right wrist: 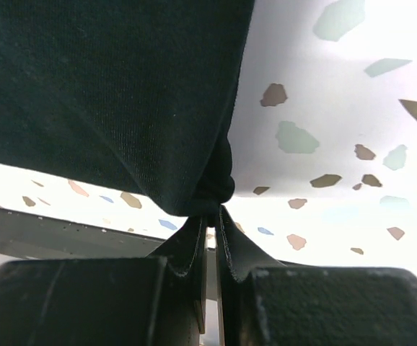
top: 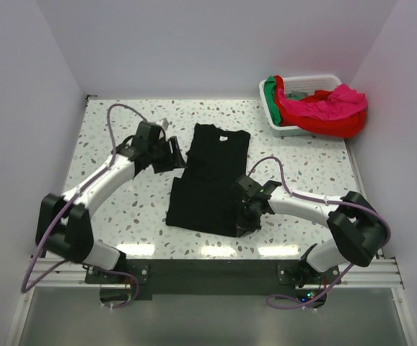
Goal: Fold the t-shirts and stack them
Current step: Fold the tshirt
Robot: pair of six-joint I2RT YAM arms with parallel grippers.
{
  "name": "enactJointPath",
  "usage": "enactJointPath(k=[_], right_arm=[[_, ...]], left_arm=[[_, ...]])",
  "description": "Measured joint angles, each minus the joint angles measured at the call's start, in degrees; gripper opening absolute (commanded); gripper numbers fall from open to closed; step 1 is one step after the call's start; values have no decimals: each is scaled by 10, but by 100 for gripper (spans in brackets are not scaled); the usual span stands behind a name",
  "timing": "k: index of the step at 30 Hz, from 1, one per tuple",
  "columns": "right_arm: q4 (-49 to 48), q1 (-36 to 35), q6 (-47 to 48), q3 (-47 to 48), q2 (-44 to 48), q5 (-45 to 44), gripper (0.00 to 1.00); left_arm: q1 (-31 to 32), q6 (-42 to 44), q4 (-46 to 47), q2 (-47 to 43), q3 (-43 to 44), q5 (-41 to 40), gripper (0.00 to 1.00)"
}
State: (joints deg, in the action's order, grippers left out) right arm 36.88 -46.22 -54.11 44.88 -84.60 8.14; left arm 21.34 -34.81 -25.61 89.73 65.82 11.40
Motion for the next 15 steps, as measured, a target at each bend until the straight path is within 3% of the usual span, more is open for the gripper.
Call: enactJointPath(k=[3, 7, 15], right_arm=[[9, 0, -3, 0, 3, -10, 0], [22, 0, -3, 0, 20, -17, 0], [30, 0, -3, 0, 30, -26, 0]], left_arm=[[0, -5, -33, -120, -108, -25, 52], [9, -23, -95, -189, -226, -45, 48], [40, -67, -152, -235, -300, -59, 47]])
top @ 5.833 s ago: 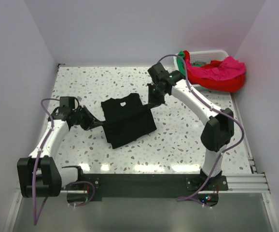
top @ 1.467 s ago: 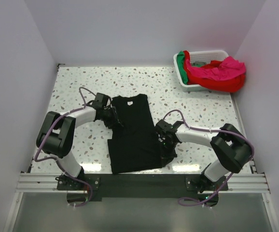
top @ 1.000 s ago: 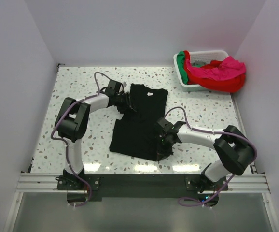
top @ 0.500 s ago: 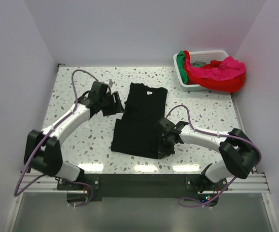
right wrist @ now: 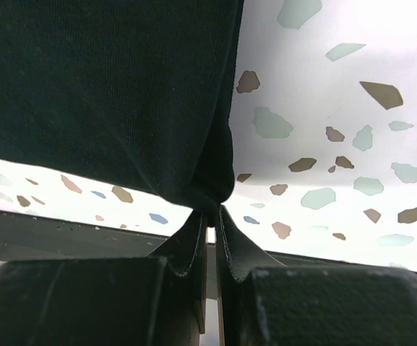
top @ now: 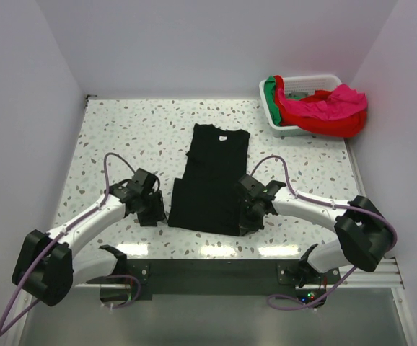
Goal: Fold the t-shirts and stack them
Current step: Fold the tshirt
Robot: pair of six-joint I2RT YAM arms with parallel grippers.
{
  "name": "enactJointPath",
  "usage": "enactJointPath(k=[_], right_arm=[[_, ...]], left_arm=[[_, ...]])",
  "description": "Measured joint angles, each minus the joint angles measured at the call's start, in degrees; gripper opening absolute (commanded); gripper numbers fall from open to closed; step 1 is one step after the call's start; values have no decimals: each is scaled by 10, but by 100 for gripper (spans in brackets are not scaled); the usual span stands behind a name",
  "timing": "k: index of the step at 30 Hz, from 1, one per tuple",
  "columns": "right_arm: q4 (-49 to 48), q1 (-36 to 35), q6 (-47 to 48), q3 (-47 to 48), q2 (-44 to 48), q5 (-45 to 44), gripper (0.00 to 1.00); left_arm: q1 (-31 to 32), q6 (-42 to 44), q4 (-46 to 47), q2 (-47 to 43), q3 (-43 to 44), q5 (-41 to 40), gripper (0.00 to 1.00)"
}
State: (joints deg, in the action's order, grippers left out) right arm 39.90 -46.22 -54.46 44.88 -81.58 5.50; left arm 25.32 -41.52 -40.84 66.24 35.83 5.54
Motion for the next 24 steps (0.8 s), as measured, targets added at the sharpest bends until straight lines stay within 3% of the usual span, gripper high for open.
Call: enactJointPath(k=[15, 24], right_arm=[[-1, 0, 1, 0, 0, 0, 0], [-3, 0, 1, -4, 9, 0, 0]], left_arm=[[15, -51, 85, 12, -57, 23, 46], [24, -70, 126, 15, -72, 42, 40]])
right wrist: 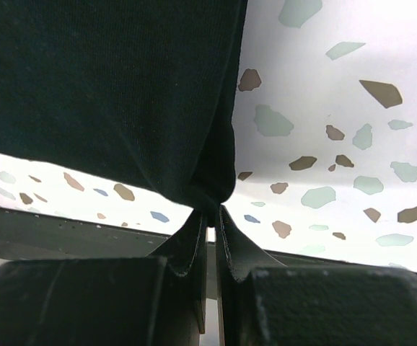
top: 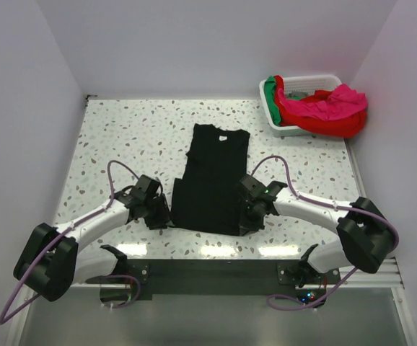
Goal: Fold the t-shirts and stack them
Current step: Fold the tshirt
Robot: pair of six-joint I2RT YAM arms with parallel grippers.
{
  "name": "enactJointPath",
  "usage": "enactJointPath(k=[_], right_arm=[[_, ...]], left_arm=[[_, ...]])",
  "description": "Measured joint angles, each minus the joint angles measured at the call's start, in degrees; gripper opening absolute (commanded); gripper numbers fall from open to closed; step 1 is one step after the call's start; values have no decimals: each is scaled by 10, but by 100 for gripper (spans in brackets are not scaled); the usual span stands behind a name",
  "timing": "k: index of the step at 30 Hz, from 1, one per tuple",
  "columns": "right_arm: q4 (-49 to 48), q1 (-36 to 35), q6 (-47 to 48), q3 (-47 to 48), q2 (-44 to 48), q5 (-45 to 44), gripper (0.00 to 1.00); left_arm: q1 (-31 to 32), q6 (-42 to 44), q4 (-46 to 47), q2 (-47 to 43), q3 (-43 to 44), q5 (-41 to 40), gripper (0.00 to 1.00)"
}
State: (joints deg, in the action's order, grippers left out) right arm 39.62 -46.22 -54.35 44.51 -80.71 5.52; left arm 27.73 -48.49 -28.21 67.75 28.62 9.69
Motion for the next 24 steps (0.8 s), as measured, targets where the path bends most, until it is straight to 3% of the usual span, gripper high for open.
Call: enactJointPath(k=[6, 11, 16, 24], right_arm=[[-1, 0, 0, -1, 1, 0, 0], [0, 0, 5, -1, 1, 0, 0], [6, 0, 17, -1, 3, 0, 0], [69, 0, 64, 47, 10, 0, 0]], left_arm=[[6, -7, 25, 4, -9, 8, 25], [10, -14, 44, 4, -21, 16, 0], [10, -16, 56, 4, -25, 27, 0], [13, -7, -24, -30, 38, 12, 0]])
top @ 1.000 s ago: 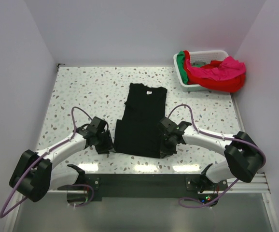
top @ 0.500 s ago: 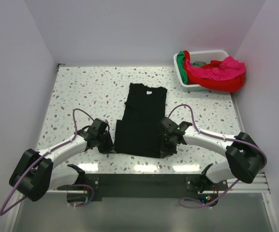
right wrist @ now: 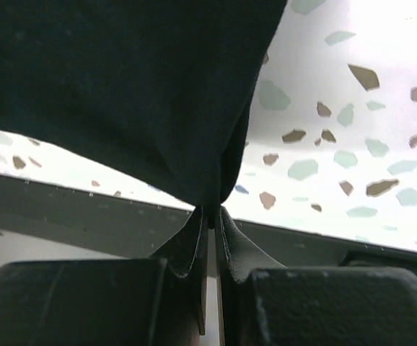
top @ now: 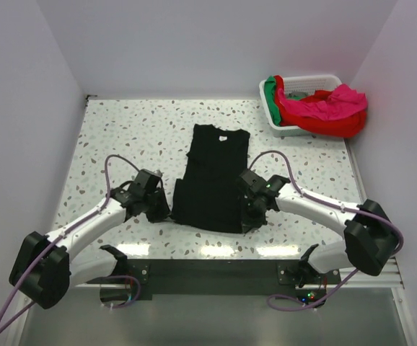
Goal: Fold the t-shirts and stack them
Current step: Fold the tshirt
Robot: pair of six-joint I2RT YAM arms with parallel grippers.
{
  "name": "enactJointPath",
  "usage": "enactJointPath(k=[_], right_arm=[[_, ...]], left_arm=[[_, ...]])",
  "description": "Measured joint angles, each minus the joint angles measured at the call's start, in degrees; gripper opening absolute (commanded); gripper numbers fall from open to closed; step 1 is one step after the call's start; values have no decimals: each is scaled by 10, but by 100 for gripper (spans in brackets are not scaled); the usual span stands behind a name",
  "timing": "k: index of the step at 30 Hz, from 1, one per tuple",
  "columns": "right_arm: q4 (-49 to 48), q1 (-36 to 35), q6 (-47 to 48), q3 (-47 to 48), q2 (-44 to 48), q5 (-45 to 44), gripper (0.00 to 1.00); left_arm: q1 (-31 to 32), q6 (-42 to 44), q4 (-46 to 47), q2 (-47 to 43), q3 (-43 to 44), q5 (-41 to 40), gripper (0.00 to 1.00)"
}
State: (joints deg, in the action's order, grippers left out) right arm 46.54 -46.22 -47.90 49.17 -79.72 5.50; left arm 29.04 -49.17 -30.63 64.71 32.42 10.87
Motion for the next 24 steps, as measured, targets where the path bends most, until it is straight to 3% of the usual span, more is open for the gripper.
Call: enactJointPath(k=[17, 24], right_arm=[[164, 0, 42, 43, 126, 61, 0], [219, 0, 30, 82, 156, 74, 0]], left_arm=[[4, 38, -217, -114, 72, 72, 0], [4, 37, -249, -129, 115, 107, 0]])
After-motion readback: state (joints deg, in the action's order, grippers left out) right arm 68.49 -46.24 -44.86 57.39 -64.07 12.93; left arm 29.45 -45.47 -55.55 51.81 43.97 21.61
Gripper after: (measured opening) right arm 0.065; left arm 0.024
